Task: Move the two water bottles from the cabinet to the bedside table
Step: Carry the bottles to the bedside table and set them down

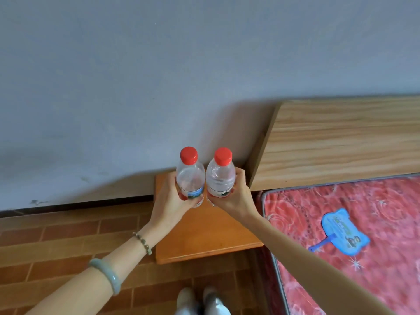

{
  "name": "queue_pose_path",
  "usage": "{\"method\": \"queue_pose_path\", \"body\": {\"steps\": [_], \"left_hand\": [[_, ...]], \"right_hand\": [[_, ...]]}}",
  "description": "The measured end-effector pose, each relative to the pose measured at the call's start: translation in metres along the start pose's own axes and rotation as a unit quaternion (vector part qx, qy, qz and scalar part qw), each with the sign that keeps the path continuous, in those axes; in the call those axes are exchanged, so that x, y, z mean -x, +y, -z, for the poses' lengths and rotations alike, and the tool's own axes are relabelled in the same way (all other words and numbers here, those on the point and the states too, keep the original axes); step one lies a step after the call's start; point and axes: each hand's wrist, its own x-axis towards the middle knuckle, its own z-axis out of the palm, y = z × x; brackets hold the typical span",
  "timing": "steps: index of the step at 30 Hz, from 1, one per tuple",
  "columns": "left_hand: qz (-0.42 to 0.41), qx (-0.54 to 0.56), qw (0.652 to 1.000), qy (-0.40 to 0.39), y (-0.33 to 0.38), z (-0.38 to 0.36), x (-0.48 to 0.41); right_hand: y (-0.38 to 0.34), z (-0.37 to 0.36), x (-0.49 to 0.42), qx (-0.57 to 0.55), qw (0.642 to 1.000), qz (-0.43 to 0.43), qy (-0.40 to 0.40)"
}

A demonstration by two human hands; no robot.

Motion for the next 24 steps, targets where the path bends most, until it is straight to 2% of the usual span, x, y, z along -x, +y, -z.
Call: {"method": "queue_pose_path", "body": {"steps": [10, 15, 24], "left_hand": [[0.036, -0.023, 0.998, 0.051, -0.147, -0.093, -0.018], [0.053, -0.026, 0.997, 0.049, -0.207, -0.126, -0.027], [0.038, -0.035, 0.998, 0.023, -0.251, -0.147, -0.032]], "right_hand": [[0.168, -0.061, -0.049, 0.007, 1.0, -0.016, 0.003], [0.235, -0.093, -0.065, 0.025, 0.999, -0.044, -0.007], [0.272, -0.118, -0.078, 0.038, 0.997, -0.066, -0.019]]}}
